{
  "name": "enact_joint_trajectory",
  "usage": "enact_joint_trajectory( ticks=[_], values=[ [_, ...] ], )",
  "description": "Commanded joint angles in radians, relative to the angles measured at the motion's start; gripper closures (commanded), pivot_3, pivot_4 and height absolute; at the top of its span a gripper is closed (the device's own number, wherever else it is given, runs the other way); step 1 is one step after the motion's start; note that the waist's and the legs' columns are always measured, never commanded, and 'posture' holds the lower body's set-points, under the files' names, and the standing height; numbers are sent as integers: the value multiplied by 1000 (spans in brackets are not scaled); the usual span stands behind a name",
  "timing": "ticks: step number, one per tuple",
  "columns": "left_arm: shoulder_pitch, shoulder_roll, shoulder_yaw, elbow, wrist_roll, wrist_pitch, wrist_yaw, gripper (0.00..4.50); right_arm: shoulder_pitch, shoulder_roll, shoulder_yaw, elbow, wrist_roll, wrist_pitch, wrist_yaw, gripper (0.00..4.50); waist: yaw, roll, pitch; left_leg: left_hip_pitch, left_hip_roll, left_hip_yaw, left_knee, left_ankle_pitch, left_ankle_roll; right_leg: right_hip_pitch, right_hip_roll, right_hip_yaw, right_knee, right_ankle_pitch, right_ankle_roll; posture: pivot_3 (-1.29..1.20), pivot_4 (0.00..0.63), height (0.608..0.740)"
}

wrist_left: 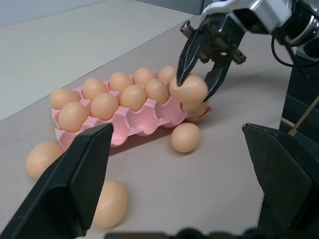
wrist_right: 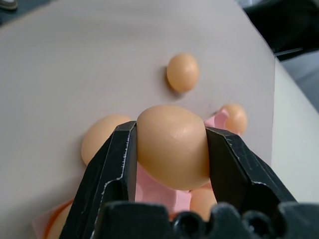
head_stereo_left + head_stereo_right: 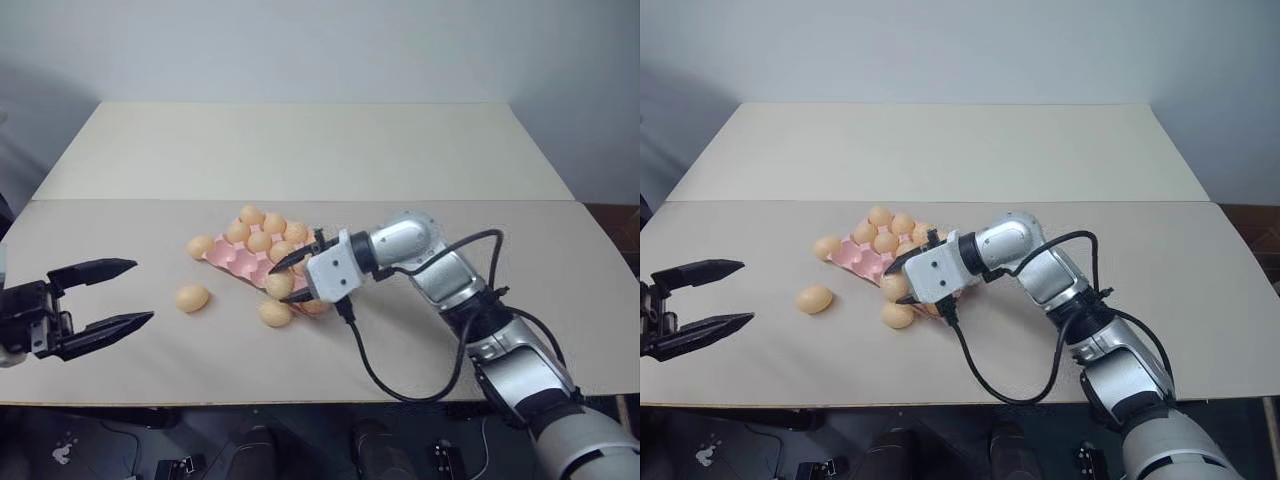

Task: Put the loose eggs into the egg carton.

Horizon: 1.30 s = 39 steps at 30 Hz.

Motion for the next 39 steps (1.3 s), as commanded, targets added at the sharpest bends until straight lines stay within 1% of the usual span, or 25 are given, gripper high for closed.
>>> enact_joint_trajectory(
  ticks=[1,5,9,12,13,16,21,23,26,29,33,36,39],
  values=[
    [-8,14,13,-5,-9,-3,1,0,-19,19,-9,24,-38,-35,-51,2491,0,0,0,0,0,0,0,0,0,0,0,0,0,0,0,0,150,740],
    [-4,15,17,-4,-7,-4,-4,0,-26,30,-11,57,-84,-42,-96,2491,0,0,0,0,0,0,0,0,0,-2,0,0,2,0,0,0,150,740],
    [1,17,21,-4,-7,-2,-7,0,-23,24,-20,39,-68,-11,-74,1351,0,0,0,-1,0,0,0,0,-1,-3,0,0,2,0,0,0,150,740],
    [3,18,22,-4,-6,-1,-8,0,-14,12,-27,19,-56,-7,-59,268,0,0,0,-2,0,0,0,0,-1,-4,0,0,3,0,0,0,150,740],
    [4,19,23,-4,-6,-1,-9,0,-9,6,-35,2,-43,8,-51,16,0,0,0,-2,0,0,0,0,-1,-4,0,0,3,0,0,0,150,740],
    [3,21,20,0,-3,-3,-13,0,-7,-16,-63,-47,4,44,-30,16,0,0,0,-5,0,0,0,1,-2,-8,0,0,4,0,0,0,150,740],
    [-18,27,2,18,4,-12,-18,0,3,-63,-106,-114,68,90,7,16,1,0,0,-5,0,0,0,2,-3,-7,0,0,4,0,0,0,150,740],
    [-23,29,-3,23,6,-15,-20,0,9,-78,-134,-149,113,135,18,16,1,0,0,-5,0,0,0,2,-3,-7,0,0,4,0,0,0,150,740],
    [-24,31,-3,24,6,-15,-23,0,25,-131,-197,-222,200,228,47,16,1,0,0,-6,0,0,0,2,-3,-8,0,0,4,0,0,0,150,740],
    [-5,34,14,21,6,-12,-40,0,91,-270,-304,-339,344,392,120,16,6,0,0,-6,0,0,0,2,-3,-7,0,0,4,0,0,0,150,740],
    [15,28,25,11,3,-13,-42,0,213,-411,-411,-462,458,561,118,16,16,0,0,-7,-1,0,0,2,-3,-7,-1,0,2,0,0,0,150,740],
    [39,15,36,-3,1,-16,-44,0,332,-478,-475,-556,496,637,82,16,14,0,0,-6,0,0,0,2,-2,-7,0,0,3,0,-1,0,150,740],
    [64,3,48,-18,-7,-14,-42,0,467,-518,-531,-648,533,689,43,16,12,0,0,-6,0,1,0,2,-2,-7,0,2,3,-1,-1,0,150,740]
  ],
)
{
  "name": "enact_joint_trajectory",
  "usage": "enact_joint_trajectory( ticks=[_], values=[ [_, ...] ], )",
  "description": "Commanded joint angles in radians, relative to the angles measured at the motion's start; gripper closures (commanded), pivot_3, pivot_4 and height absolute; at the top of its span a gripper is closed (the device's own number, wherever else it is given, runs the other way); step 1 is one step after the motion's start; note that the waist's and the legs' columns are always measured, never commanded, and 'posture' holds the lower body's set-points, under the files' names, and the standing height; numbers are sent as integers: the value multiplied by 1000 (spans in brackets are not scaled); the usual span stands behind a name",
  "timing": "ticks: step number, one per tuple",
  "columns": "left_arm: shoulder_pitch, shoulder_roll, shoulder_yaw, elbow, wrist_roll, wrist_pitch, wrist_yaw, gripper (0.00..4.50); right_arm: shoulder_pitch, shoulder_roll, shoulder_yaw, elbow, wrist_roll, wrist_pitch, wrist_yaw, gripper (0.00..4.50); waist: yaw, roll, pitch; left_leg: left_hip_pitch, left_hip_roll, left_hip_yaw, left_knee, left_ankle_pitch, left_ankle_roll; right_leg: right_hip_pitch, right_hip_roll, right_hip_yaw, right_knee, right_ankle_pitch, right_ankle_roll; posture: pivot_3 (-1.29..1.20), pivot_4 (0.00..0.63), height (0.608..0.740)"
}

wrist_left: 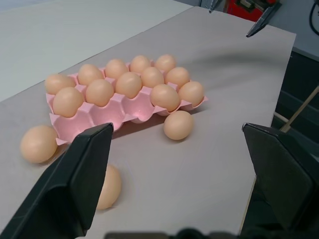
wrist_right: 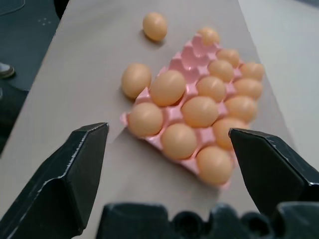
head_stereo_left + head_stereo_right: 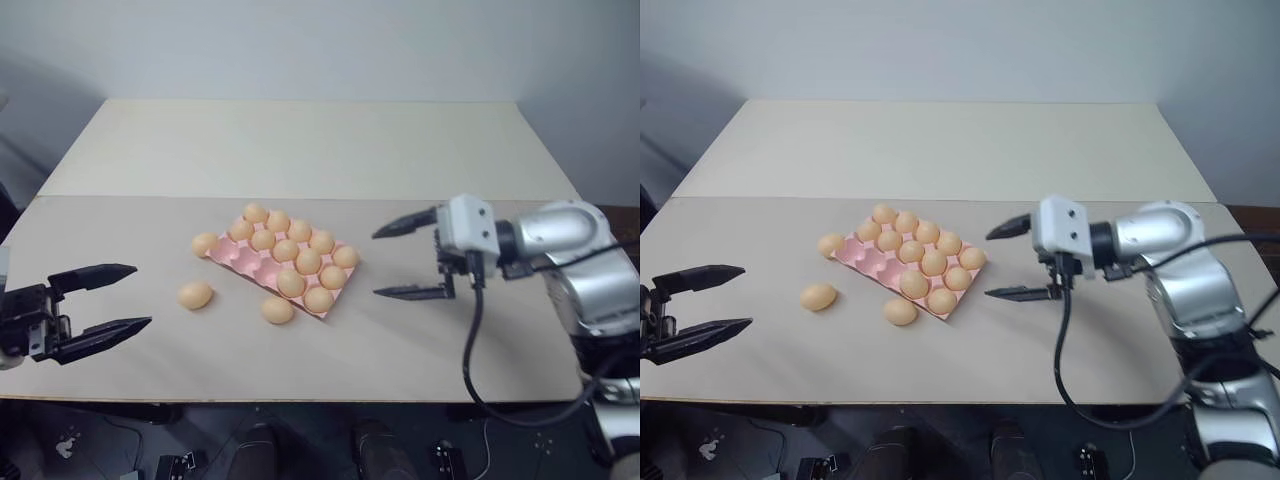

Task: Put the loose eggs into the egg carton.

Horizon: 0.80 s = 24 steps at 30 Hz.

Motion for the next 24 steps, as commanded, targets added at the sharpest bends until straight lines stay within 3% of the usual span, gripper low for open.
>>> enact_joint_trajectory(
  ticks=[1,11,24],
  values=[
    [26,-14,45,-34,-14,-11,-7,0,102,-33,-85,-123,53,57,-54,16,0,0,0,0,0,0,0,0,0,0,0,0,0,0,0,0,150,740],
    [81,13,58,-34,0,-14,-60,0,161,-43,-88,-201,69,119,-158,16,-1,0,0,0,0,1,0,0,0,0,0,1,0,0,0,0,150,740],
    [74,20,66,-30,2,-6,-61,0,-213,251,375,-169,-92,277,-323,16,-9,-1,0,-1,0,0,0,0,0,-1,0,0,0,0,0,0,150,740]
  ],
)
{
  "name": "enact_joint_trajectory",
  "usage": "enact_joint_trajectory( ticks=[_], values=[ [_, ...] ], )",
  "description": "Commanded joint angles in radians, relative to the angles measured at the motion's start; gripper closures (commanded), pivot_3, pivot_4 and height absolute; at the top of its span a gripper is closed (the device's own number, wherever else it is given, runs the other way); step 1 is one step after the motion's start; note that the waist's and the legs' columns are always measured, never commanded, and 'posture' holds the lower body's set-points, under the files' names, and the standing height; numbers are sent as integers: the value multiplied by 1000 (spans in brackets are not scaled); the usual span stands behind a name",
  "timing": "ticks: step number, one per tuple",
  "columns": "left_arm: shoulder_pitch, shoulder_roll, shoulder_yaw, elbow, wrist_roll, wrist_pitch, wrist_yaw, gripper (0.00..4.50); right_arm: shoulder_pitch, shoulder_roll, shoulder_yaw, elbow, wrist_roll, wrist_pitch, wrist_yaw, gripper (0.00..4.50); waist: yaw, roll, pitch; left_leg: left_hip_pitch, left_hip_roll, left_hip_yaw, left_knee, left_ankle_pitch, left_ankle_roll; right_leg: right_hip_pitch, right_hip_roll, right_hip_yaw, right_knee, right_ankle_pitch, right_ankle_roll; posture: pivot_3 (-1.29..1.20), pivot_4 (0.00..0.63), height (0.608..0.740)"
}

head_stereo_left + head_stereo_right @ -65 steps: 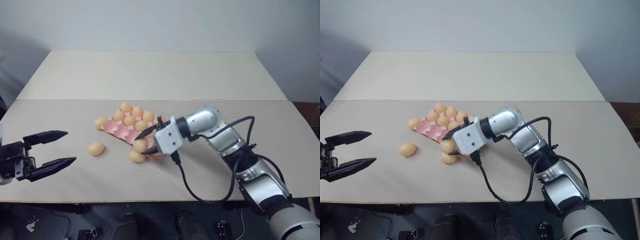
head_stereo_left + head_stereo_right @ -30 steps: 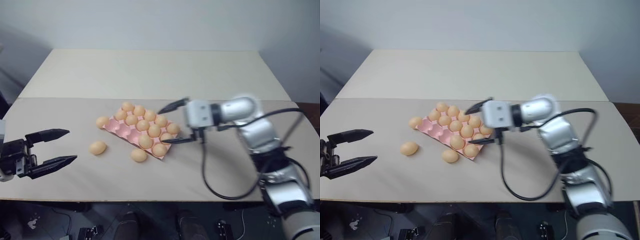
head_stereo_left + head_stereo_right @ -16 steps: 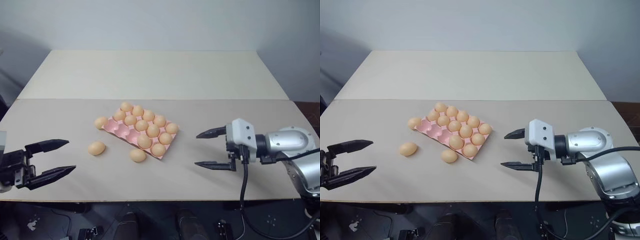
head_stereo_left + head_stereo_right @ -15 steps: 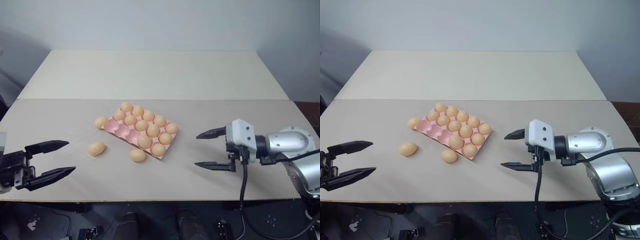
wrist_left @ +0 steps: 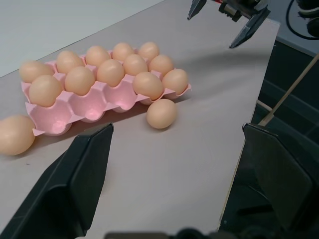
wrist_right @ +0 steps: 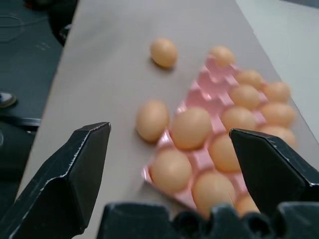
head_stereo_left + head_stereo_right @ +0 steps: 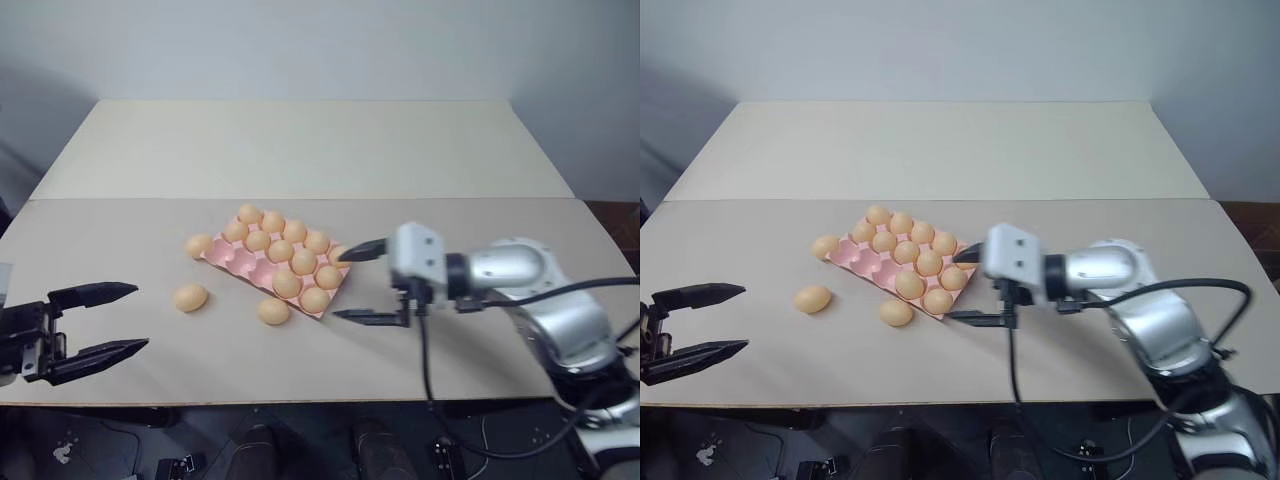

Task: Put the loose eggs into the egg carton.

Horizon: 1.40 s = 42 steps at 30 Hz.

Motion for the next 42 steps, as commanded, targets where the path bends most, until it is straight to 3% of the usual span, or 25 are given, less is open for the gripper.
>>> enact_joint_trajectory(
  ticks=[1,8,14,32,35,39,42],
  values=[
    [21,2,47,-22,-3,-4,-9,0,-71,64,108,2,-57,57,-36,16,1,-1,0,-1,0,0,0,0,0,0,0,0,0,0,0,0,150,740],
    [67,-15,79,-45,-8,-4,-4,0,-133,184,285,91,-184,58,-73,16,0,-1,0,0,0,-1,0,0,0,0,0,-1,1,0,0,0,150,740],
    [74,-19,85,-58,-13,0,4,0,-167,253,364,183,-290,43,-103,16,0,-1,0,0,0,-1,0,0,0,-1,0,-1,1,0,0,0,150,740],
    [67,-17,83,-76,-25,5,24,0,-181,311,430,291,-449,8,-80,16,-1,-1,-1,0,0,-1,0,0,0,-1,0,-1,2,0,0,0,150,740],
    [69,-18,85,-81,-25,6,26,0,-177,313,426,290,-456,1,-64,586,-1,-1,-1,0,0,-1,0,0,0,-1,0,-1,2,0,0,0,150,740],
    [70,-20,89,-84,-25,6,28,0,-174,309,417,263,-456,1,-42,2010,-1,-1,-1,0,0,-1,0,0,0,-1,0,-1,2,0,0,0,150,740],
    [66,-19,88,-82,-26,4,29,0,-168,309,396,234,-443,4,-30,2799,-1,-1,-1,0,0,-1,0,0,0,-1,0,-1,2,0,0,0,150,740]
  ],
)
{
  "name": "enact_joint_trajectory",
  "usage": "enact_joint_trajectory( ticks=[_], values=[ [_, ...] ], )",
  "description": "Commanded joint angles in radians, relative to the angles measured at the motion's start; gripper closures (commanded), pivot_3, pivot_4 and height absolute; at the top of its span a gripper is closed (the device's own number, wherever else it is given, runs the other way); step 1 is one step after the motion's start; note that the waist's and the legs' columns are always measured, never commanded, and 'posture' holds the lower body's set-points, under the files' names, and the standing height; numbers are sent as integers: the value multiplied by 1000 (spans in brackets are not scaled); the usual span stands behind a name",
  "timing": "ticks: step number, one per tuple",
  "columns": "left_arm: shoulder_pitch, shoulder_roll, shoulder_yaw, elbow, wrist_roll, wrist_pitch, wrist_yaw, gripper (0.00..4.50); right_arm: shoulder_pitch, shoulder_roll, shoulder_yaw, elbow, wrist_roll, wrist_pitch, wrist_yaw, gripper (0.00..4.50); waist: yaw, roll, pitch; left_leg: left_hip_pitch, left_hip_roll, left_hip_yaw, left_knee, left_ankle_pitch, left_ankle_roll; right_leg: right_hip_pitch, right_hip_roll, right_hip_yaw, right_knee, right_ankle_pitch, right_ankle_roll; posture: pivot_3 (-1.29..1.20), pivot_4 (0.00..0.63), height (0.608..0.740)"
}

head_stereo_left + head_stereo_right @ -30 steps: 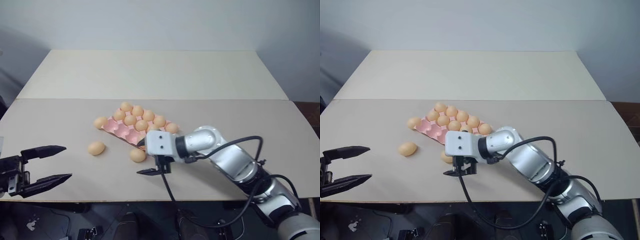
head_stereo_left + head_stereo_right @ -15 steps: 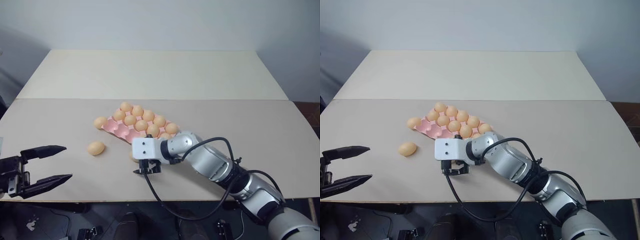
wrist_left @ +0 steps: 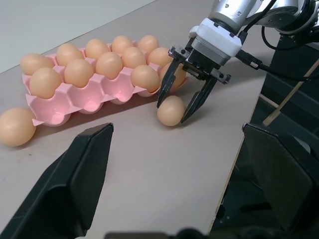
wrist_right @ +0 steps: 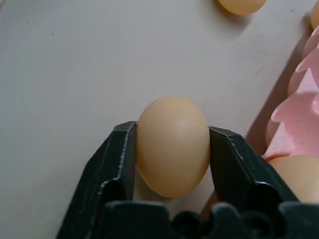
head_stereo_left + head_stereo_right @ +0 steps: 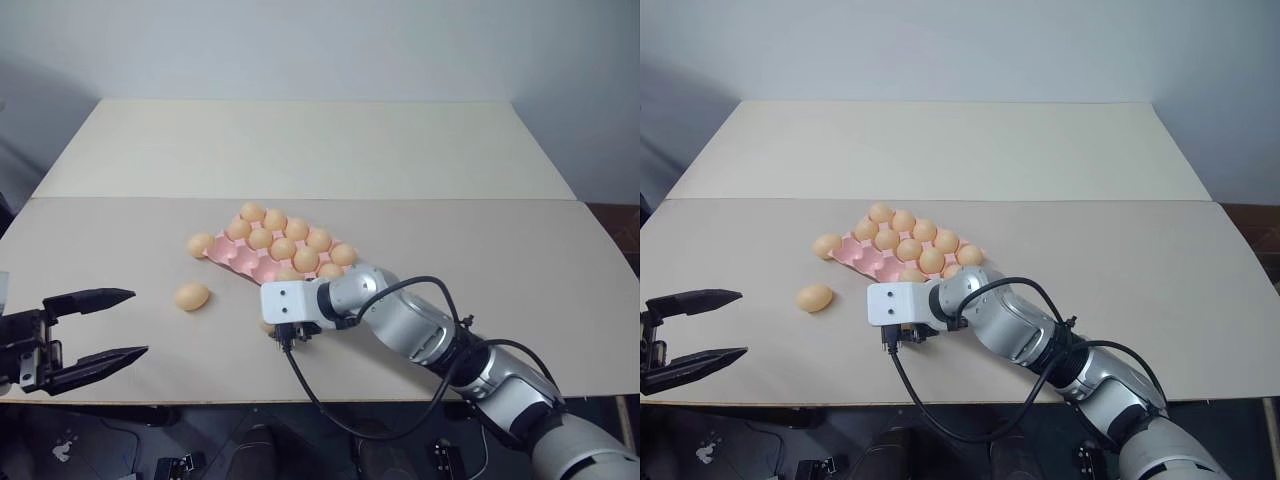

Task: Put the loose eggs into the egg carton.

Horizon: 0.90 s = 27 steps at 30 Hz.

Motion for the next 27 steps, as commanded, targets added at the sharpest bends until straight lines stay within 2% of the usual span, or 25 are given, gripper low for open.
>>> enact_joint_trajectory(
  ticks=[1,5,11,16,22,27],
  values=[
    [-2,-2,36,-13,-15,-3,-1,0,-10,3,-50,-77,17,-14,16,2926,0,0,0,0,0,0,0,0,0,0,0,0,0,0,0,0,150,740],
    [-5,1,37,-10,-15,-4,0,0,-26,13,-118,-117,62,20,29,2926,0,0,0,0,0,0,0,0,0,0,0,0,0,0,0,0,150,740],
    [-32,0,51,8,-26,4,26,0,-115,98,-226,9,69,-8,-55,2926,-2,0,0,0,0,0,0,0,0,0,0,0,1,0,0,0,150,740],
    [-34,-4,71,8,-31,12,39,0,-182,138,-212,254,-20,-155,-153,2926,-3,0,0,0,0,0,0,0,0,0,0,0,1,0,0,0,150,740],
    [-13,-11,92,-5,-33,12,40,0,-194,161,-205,362,-68,-234,-161,2926,-3,0,0,0,0,0,0,0,0,-1,0,0,1,0,0,0,150,740],
    [-7,-11,98,-4,-32,11,40,0,-185,168,-234,334,-55,-235,-134,1259,-4,0,0,0,0,0,-1,0,0,-1,0,0,1,0,0,0,150,740]
  ],
)
